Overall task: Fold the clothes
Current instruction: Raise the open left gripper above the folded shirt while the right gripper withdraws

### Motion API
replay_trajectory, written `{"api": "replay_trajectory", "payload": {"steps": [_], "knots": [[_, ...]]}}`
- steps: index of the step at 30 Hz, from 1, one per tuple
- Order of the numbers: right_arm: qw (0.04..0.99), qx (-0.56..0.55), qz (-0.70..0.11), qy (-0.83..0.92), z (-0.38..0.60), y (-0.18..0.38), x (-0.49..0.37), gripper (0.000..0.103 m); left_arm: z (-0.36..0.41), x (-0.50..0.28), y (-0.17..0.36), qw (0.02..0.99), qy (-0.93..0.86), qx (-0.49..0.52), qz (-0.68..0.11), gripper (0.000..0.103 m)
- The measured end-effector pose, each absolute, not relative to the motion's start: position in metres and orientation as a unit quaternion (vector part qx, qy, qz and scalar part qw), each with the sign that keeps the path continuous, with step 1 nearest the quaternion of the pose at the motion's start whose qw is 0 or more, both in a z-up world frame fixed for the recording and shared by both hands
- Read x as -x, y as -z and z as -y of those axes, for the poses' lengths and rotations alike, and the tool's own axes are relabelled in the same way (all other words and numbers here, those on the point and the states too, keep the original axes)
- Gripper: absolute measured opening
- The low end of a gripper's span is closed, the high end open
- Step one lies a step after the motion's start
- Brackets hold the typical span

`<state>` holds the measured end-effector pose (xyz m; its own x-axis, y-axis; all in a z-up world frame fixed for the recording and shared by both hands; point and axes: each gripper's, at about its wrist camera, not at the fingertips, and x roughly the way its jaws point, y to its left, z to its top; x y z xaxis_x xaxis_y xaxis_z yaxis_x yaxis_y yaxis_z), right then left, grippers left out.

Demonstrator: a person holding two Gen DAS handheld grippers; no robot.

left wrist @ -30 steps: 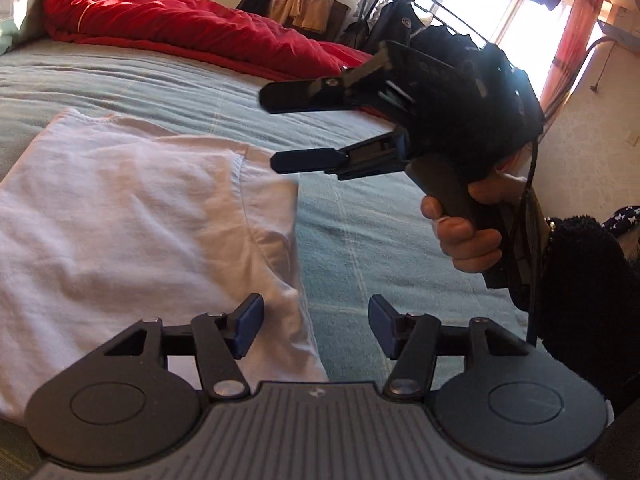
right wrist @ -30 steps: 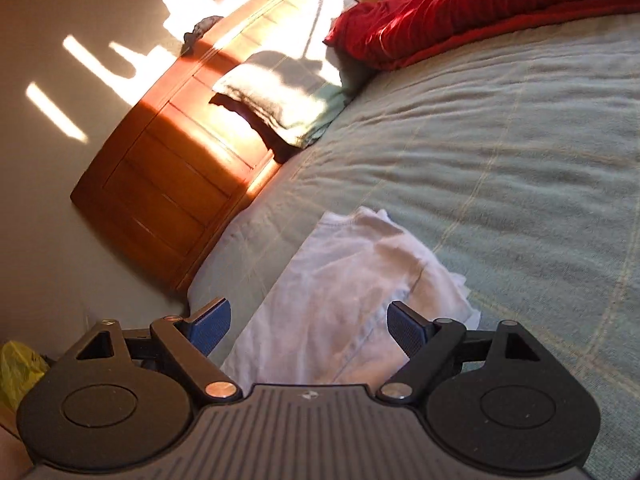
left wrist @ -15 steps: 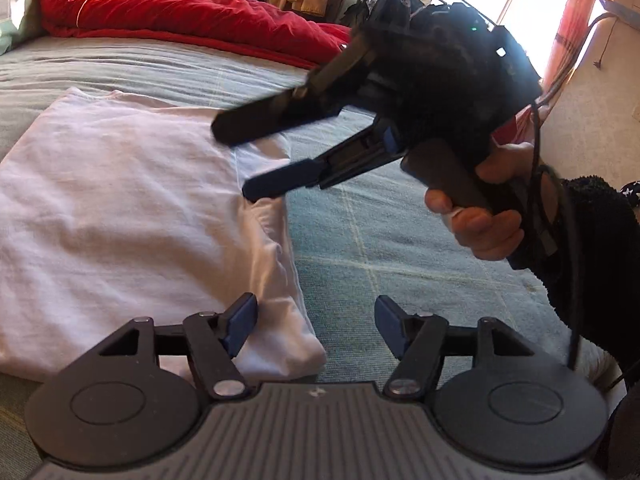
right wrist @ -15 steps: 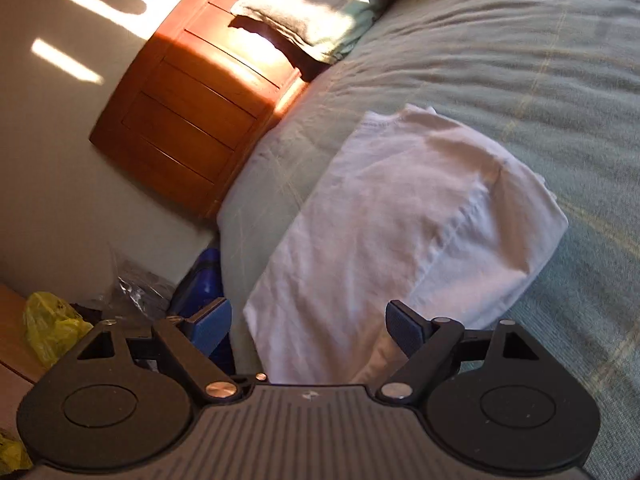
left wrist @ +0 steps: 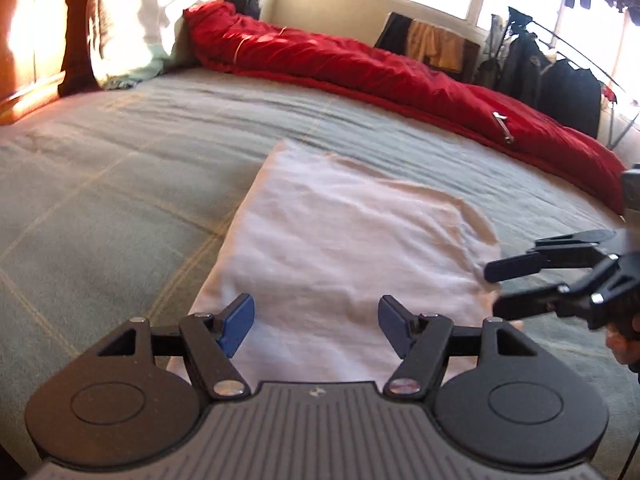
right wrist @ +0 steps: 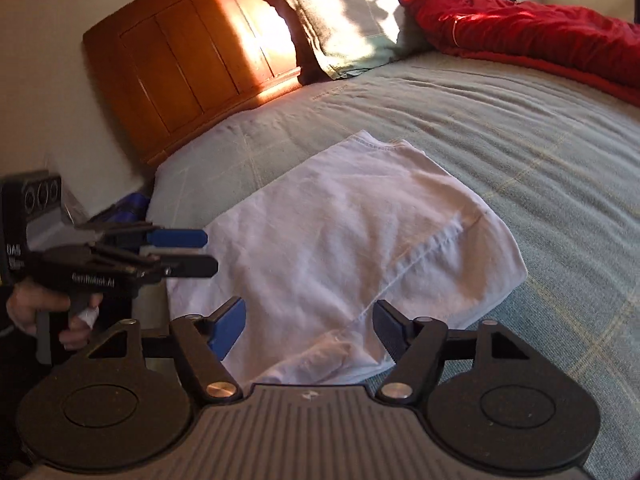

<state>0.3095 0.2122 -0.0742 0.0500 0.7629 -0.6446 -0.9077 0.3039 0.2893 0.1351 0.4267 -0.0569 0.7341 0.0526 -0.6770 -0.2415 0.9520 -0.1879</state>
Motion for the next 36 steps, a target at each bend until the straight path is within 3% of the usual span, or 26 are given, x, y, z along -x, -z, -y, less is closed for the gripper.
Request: {"api": "replay_trajectory", "payload": {"steps": [12, 18, 23, 30, 36], "knots": [[0.709, 0.28, -0.257, -0.594, -0.201, 0.076, -0.223, 0.074, -0.387, -0.118, 0.055, 0.926, -0.056, 0.082, -0.365, 0.072], [0.745, 0.207, -0.281, -0.568, -0.17, 0.045, -0.226, 0.08, -0.384, -0.124, 0.032, 0.936, -0.028, 0.092, -0.338, 0.072], [0.771, 0.161, -0.291, -0.543, -0.14, 0.036, -0.214, 0.085, -0.386, -0.181, 0.01, 0.95, -0.005, 0.061, -0.306, 0.075], [0.8, 0.139, -0.298, -0.503, -0.107, 0.036, -0.216, 0.085, -0.431, -0.277, 0.047, 0.932, -0.07, 0.086, -0.345, 0.073], [0.816, 0.103, -0.307, -0.479, -0.082, 0.037, -0.233, 0.087, -0.433, -0.289, 0.055, 0.93, -0.077, 0.103, -0.345, 0.073]]}}
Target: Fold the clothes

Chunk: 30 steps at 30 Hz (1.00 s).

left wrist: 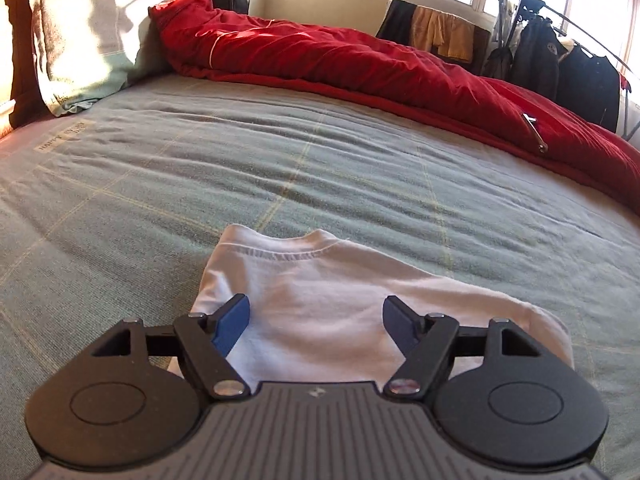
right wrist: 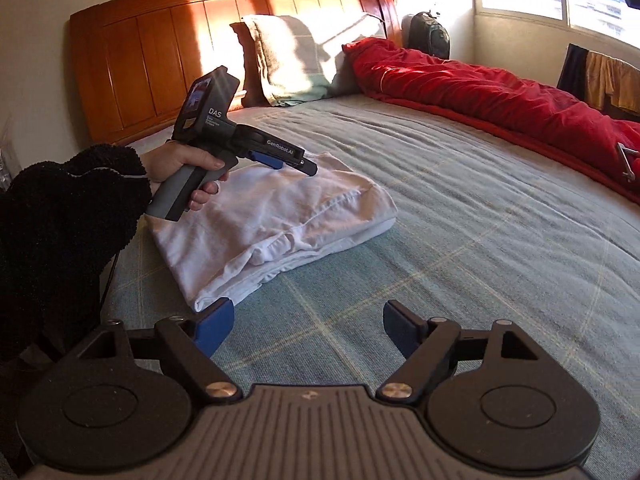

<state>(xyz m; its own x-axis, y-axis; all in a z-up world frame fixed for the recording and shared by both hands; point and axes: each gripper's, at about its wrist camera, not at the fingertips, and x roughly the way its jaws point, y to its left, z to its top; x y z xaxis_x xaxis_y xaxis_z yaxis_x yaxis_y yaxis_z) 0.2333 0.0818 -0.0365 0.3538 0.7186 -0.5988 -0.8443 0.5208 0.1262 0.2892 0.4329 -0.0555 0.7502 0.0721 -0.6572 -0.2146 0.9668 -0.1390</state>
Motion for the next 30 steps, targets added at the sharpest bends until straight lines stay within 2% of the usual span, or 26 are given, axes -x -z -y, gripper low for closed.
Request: {"api": "replay_trajectory", "payload": {"steps": [4, 9, 16, 22, 30], "knots": [[0.82, 0.083, -0.309, -0.475, -0.074, 0.041, -0.239, 0.089, -0.391, -0.284, 0.039, 0.941, -0.032, 0.051, -0.332, 0.075], [0.82, 0.074, -0.32, -0.468, -0.074, 0.045, -0.24, 0.089, -0.336, -0.306, 0.05, 0.938, -0.014, -0.045, -0.342, 0.075], [0.826, 0.083, -0.311, -0.462, -0.064, 0.035, -0.232, 0.09, -0.343, -0.334, 0.061, 0.925, -0.036, 0.018, -0.377, 0.074], [0.831, 0.064, -0.306, -0.459, -0.048, 0.028, -0.224, 0.094, -0.322, -0.273, 0.028, 0.936, -0.005, 0.013, -0.352, 0.078], [0.836, 0.069, -0.308, -0.45, -0.041, 0.019, -0.208, 0.094, -0.281, -0.22, 0.055, 0.924, 0.021, -0.015, -0.382, 0.08]]}}
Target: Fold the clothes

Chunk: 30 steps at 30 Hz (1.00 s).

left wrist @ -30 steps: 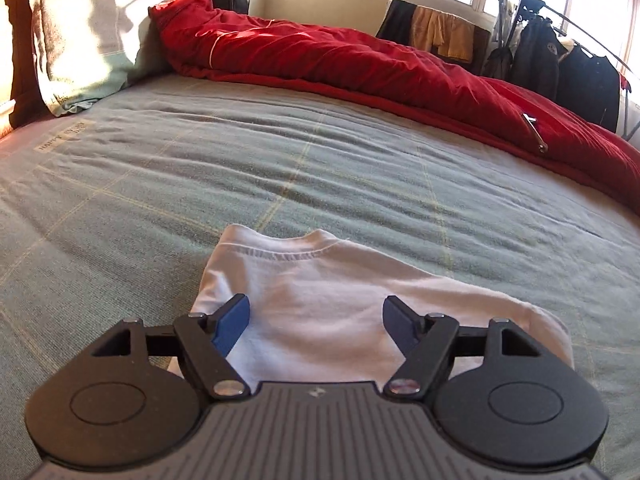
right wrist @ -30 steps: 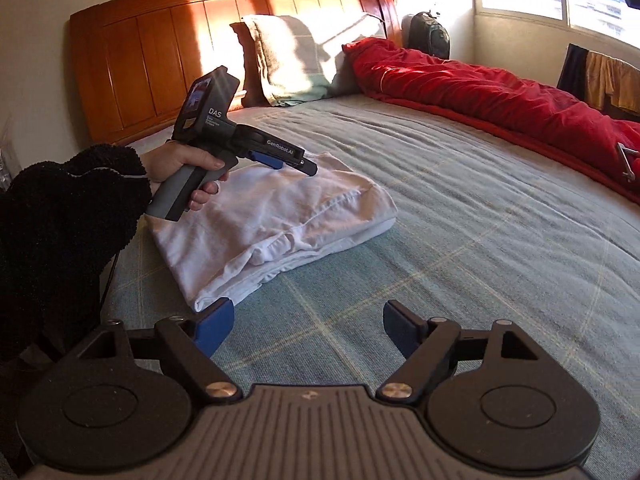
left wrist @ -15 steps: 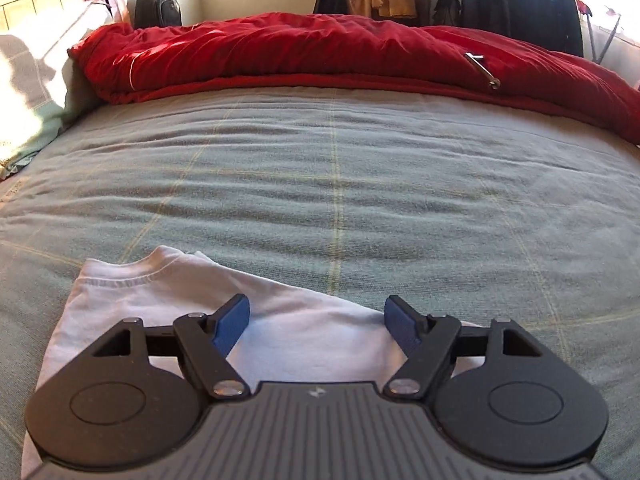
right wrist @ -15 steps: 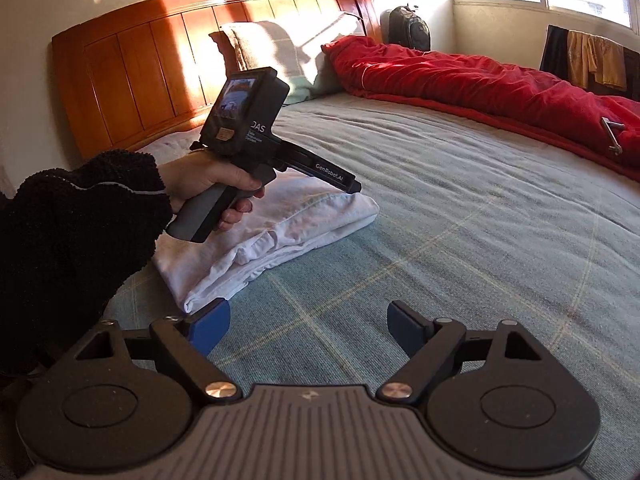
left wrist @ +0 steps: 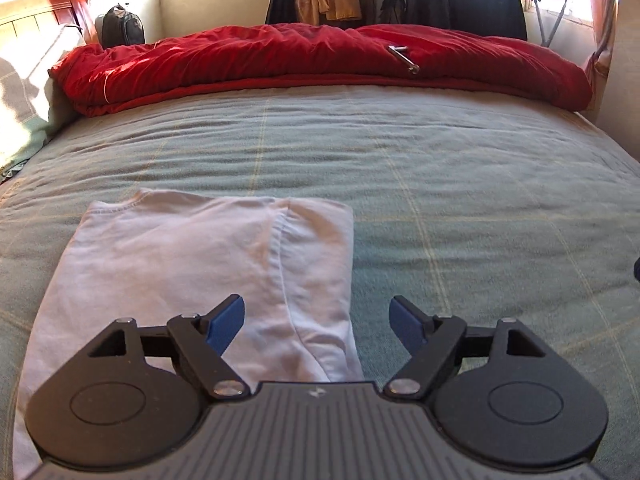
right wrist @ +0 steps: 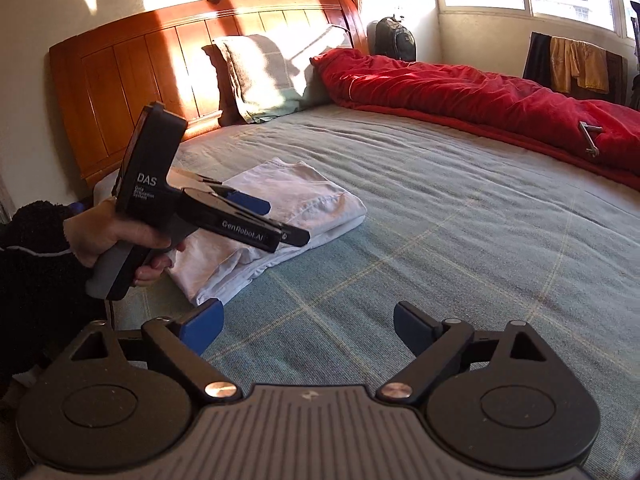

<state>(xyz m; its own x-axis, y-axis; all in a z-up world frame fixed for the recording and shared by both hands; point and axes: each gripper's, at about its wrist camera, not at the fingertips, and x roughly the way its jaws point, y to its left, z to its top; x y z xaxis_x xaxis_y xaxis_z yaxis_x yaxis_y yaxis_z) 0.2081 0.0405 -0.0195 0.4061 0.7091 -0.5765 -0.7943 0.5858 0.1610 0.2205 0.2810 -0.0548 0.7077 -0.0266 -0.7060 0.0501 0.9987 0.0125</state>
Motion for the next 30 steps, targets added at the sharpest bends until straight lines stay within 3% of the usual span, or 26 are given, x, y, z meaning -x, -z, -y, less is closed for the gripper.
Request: {"api": "replay_trajectory", "payload": {"steps": [20, 30], "knots": [[0.852, 0.049, -0.278, -0.44, 0.008, -0.017, -0.158, 0.1, -0.244, -0.172, 0.046, 0.93, -0.001, 0.045, -0.365, 0.09], [0.86, 0.033, -0.26, -0.438, 0.025, -0.032, -0.144, 0.103, -0.237, -0.14, 0.023, 0.942, -0.026, 0.066, -0.328, 0.09]]}}
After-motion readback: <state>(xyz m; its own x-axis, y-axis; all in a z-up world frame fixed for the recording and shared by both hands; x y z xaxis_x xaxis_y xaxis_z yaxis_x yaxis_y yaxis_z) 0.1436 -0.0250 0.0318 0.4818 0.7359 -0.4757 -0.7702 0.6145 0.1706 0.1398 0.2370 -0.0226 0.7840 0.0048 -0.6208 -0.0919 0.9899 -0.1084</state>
